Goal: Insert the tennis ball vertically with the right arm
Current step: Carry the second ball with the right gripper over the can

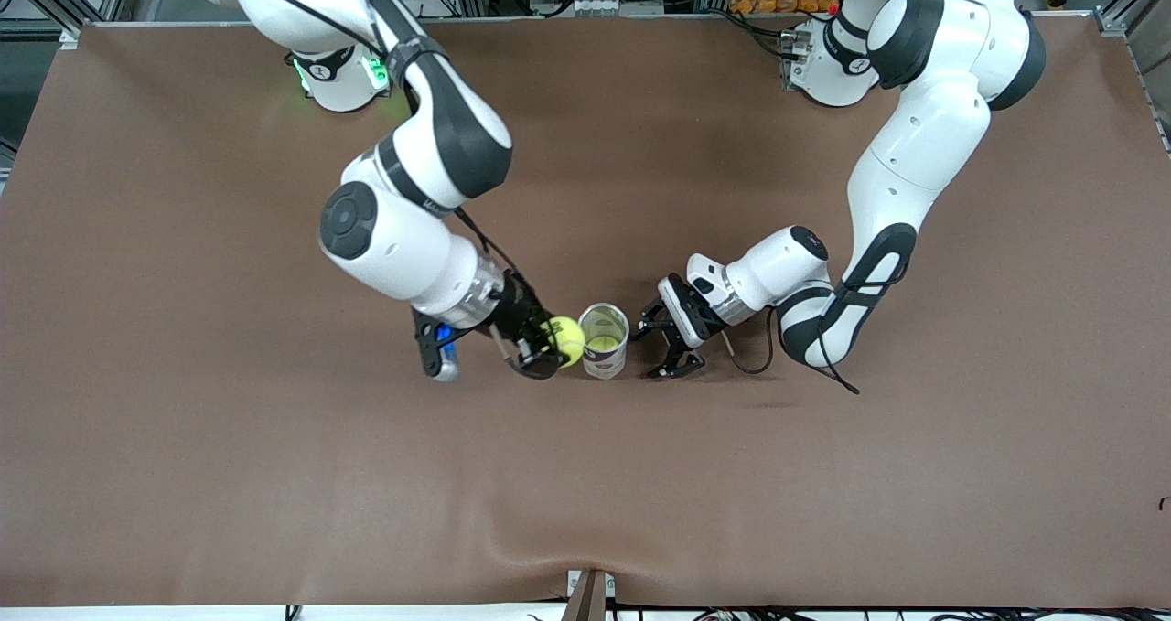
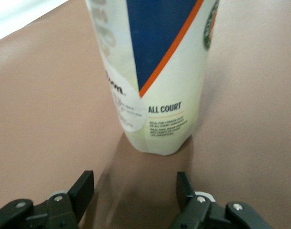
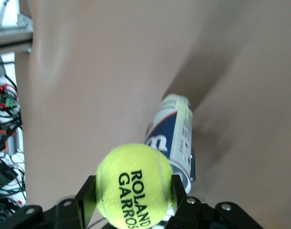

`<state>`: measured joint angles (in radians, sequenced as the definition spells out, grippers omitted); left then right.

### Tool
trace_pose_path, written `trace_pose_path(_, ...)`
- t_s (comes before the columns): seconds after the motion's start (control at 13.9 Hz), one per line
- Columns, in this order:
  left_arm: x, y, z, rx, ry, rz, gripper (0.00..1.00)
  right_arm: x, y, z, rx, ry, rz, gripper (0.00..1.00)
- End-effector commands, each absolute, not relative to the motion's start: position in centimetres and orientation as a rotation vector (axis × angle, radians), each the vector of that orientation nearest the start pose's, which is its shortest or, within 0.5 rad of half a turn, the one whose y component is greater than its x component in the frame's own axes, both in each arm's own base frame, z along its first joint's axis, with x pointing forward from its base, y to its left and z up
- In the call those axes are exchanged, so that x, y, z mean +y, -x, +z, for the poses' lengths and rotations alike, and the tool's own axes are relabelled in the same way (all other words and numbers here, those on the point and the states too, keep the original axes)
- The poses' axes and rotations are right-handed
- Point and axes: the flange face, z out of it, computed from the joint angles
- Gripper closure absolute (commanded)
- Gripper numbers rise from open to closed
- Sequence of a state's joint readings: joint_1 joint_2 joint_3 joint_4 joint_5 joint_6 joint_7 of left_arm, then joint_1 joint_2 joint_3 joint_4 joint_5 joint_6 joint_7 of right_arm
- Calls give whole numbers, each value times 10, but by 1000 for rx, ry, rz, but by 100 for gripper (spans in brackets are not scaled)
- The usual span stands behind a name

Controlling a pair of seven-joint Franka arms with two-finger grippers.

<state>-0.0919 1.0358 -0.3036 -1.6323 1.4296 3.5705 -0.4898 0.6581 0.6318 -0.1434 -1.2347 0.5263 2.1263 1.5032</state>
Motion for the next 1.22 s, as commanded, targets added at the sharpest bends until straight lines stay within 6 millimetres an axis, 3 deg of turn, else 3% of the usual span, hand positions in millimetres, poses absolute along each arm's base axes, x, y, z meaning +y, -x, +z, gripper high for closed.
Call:
trace_pose_path(0.0,-345,-542,132,1925,2708,-1356,22,440,-623,435,1493,2247,289,100)
trace_pose_path(0.36,-353,-540,142,1929,2711,-1391,20,458,-610,424,1486,2299,272,95)
trace_pose_path(0.5,-356,-541,144,1924,2713,-1400,19,463,-608,416,1500,2299,273,75)
trace_pose_path(0.72,-365,-539,145,1899,2747,-1404,19,465,-612,403,1520,2270,247,71)
trace_pose_path(0.79,-365,-542,148,1891,2741,-1418,19,468,-612,401,1523,2259,234,62)
trace_pose_path(0.86,-365,-544,148,1888,2739,-1423,19,469,-612,400,1521,2258,233,31)
trace_pose_path(1.01,-367,-547,150,1875,2741,-1437,19,469,-612,400,1516,2264,227,0)
trace_pose_path(1.15,-373,-545,152,1862,2758,-1443,18,474,-608,404,1480,2319,153,0)
